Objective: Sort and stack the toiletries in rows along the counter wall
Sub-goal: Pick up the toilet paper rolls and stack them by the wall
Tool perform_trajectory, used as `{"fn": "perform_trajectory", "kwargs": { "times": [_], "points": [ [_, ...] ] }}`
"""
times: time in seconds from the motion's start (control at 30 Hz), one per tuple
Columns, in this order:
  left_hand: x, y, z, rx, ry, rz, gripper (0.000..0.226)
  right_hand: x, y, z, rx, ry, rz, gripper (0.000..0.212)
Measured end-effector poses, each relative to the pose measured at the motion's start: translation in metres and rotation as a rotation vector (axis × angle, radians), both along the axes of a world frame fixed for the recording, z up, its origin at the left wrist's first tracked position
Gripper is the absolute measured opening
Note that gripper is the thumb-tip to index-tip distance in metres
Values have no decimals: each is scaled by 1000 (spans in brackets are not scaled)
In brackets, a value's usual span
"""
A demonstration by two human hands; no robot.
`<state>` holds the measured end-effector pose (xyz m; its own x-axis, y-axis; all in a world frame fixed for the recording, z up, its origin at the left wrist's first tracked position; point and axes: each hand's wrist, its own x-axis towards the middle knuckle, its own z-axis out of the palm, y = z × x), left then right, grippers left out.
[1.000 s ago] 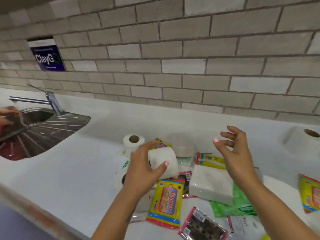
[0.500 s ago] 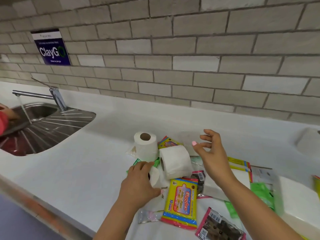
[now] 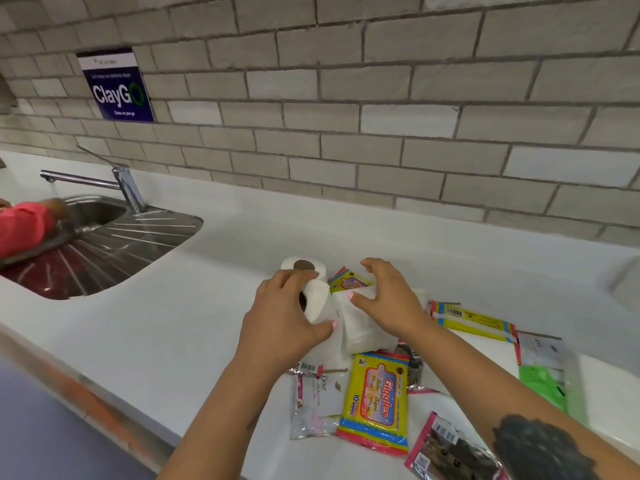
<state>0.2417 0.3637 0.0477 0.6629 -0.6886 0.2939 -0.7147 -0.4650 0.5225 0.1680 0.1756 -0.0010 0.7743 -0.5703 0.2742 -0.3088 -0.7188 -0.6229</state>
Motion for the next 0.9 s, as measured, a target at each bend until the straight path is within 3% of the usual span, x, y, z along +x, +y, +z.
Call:
{"fn": "perform_trajectory", "kwargs": {
  "times": [0.1,0.23,0.37,0.53,0.9],
  "points": [
    [5,0,7,-46,-7,-4,68,6,-3,0,-85,197,150,89],
    [8,3,9,-69,-1,-11,65,17,-7,-5,-356,591,297,127],
    [8,7,8,-89,3,-10,64,23,-4,-16,-474,726,290,129],
    [8,7,8,-125,-12,-10,64,22,-4,-25,-537,574,253,110],
    [-17,-45,28,-226,-71,-57,70,-29,-48,27,-345,157,16,92]
  ]
}}
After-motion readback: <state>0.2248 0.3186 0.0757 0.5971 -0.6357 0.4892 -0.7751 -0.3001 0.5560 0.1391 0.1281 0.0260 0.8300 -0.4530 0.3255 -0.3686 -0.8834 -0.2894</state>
